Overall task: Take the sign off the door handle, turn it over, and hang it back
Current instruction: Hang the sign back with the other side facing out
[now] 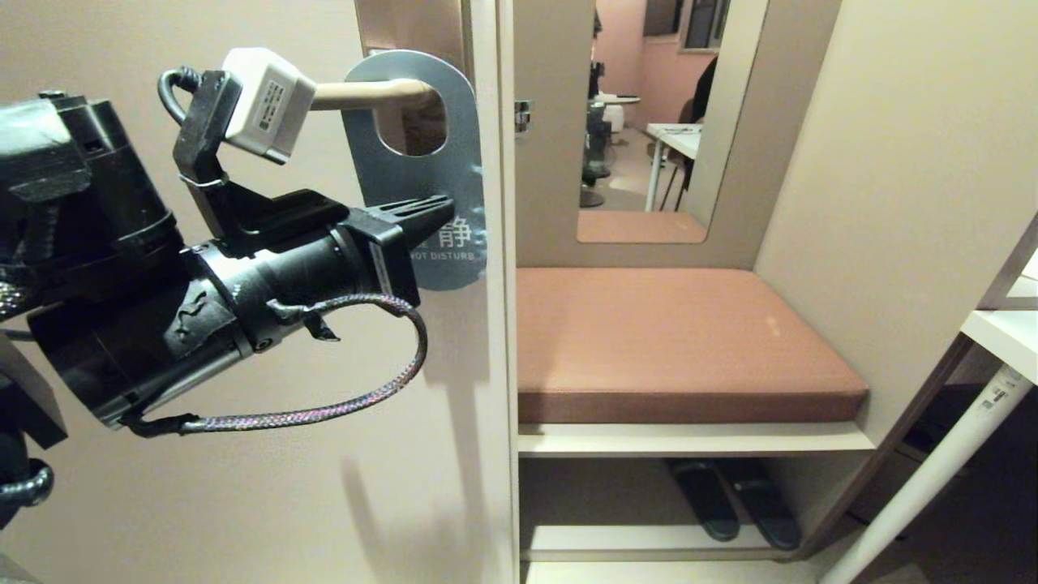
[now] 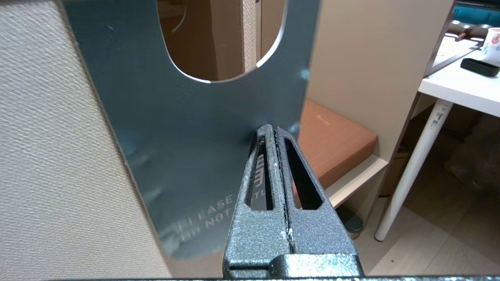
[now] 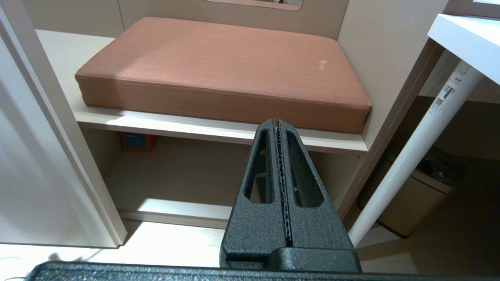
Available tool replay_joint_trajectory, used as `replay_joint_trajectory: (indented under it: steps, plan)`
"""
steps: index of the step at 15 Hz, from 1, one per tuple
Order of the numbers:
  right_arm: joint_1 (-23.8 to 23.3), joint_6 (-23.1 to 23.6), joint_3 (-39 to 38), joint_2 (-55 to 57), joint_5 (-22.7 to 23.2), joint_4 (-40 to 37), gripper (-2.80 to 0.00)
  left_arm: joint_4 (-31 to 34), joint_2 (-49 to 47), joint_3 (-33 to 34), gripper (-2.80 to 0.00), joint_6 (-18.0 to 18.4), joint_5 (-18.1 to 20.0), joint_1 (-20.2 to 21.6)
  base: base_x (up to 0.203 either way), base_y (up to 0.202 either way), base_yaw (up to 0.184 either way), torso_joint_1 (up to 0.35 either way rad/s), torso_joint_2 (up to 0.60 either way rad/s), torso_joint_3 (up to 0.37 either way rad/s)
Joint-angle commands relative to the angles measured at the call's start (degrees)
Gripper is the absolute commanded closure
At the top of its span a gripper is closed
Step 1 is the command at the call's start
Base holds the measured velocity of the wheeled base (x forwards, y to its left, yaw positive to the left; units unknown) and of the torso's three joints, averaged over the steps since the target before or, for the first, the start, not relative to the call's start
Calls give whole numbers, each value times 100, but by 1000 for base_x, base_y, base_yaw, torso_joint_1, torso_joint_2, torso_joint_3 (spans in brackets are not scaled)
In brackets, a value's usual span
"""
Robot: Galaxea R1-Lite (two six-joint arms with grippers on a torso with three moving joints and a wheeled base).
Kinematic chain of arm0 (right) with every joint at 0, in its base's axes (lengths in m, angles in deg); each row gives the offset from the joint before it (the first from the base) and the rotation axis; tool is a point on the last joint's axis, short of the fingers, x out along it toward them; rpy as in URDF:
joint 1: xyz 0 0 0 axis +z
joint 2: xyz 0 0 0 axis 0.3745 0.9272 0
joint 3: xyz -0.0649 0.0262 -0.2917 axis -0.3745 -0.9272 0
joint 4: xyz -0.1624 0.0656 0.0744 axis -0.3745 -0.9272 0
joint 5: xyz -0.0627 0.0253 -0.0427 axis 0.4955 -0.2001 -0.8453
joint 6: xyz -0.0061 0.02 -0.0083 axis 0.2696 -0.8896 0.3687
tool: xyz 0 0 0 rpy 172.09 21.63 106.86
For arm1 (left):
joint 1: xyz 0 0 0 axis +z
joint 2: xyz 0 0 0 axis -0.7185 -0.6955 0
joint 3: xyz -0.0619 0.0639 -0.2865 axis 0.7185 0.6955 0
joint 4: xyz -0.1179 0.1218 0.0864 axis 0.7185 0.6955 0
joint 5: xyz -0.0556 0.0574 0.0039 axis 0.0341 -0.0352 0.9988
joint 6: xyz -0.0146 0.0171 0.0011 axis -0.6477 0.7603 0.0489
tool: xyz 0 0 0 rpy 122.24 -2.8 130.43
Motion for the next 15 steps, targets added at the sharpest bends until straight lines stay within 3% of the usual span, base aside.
replay_joint_trajectory:
  steps: [1,10,15]
  plan:
    - [1,4,0,1,0,-1,0,-22,-21,-4,0,5,2,0,0,0,0,0,0,0]
    - [1,4,0,1,0,-1,0,-20,506,334,0,-5,-419,82,0,0,0,0,0,0]
    - [1,4,0,1,0,-1,0,-18,991,905,0,-4,-420,601,0,0,0,0,0,0]
